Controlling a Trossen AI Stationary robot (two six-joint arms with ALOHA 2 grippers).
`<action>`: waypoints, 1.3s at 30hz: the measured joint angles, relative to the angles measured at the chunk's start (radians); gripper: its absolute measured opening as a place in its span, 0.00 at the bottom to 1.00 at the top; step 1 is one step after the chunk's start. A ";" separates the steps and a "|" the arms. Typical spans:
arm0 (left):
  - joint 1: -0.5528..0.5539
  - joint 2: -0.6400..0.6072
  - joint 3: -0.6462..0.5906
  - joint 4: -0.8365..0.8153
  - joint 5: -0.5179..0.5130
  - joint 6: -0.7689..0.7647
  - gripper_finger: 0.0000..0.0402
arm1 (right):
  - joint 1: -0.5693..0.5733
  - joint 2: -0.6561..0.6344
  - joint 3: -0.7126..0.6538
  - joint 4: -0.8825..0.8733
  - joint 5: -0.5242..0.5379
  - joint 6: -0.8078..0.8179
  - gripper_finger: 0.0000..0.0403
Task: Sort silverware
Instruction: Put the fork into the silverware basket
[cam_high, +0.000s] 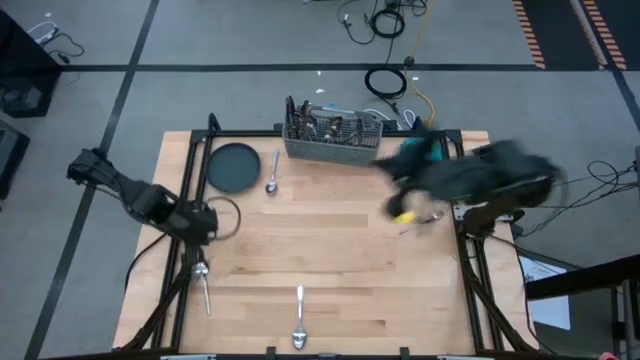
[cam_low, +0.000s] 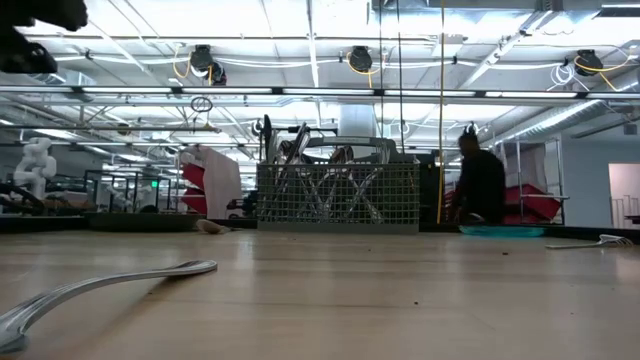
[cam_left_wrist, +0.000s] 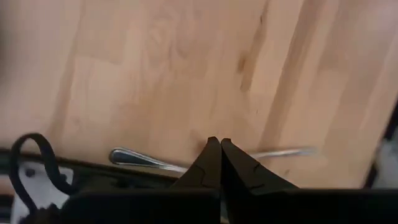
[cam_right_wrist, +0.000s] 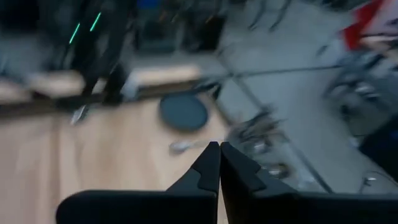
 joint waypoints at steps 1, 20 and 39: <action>-0.019 0.027 -0.003 0.005 -0.002 0.019 0.01 | 0.024 -0.030 0.000 -0.017 0.055 0.021 0.00; -0.434 0.304 -0.178 0.178 0.050 -0.062 0.00 | 0.153 -0.082 -0.004 -0.046 0.196 0.099 0.00; -0.423 0.385 -0.297 0.295 0.206 -0.039 0.00 | 0.199 -0.081 -0.003 0.027 0.194 0.041 0.00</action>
